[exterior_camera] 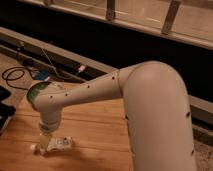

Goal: Place the bottle in the ceramic bowl

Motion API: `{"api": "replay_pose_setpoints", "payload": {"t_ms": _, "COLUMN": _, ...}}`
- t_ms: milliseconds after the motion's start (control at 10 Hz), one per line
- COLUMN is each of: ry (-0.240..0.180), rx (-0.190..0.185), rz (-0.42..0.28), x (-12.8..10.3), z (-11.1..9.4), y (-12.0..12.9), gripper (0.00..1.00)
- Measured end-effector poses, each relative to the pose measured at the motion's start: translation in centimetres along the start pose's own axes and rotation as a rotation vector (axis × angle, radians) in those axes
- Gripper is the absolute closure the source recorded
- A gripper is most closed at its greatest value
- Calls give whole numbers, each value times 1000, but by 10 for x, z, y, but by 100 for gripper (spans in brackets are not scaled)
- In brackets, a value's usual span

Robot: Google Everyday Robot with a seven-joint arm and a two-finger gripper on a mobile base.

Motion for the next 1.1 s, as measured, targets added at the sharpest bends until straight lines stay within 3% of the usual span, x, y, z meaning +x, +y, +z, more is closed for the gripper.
{"api": "replay_pose_setpoints", "payload": {"t_ms": 200, "ry": -23, "rx": -28, "rz": -5, "x": 2, "z": 10, "y": -2, "gripper": 35}}
{"api": "replay_pose_setpoints", "payload": {"t_ms": 400, "ry": -76, "rx": -56, "rz": 7, "x": 8, "z": 29, "y": -11, "gripper": 35}}
{"api": "replay_pose_setpoints", "payload": {"t_ms": 700, "ry": -144, "rx": -62, "rz": -1, "x": 13, "z": 46, "y": -23, "gripper": 35}}
{"api": "replay_pose_setpoints", "payload": {"t_ms": 1100, "ry": -180, "rx": -91, "rz": -3, "x": 20, "z": 67, "y": -31, "gripper": 35}}
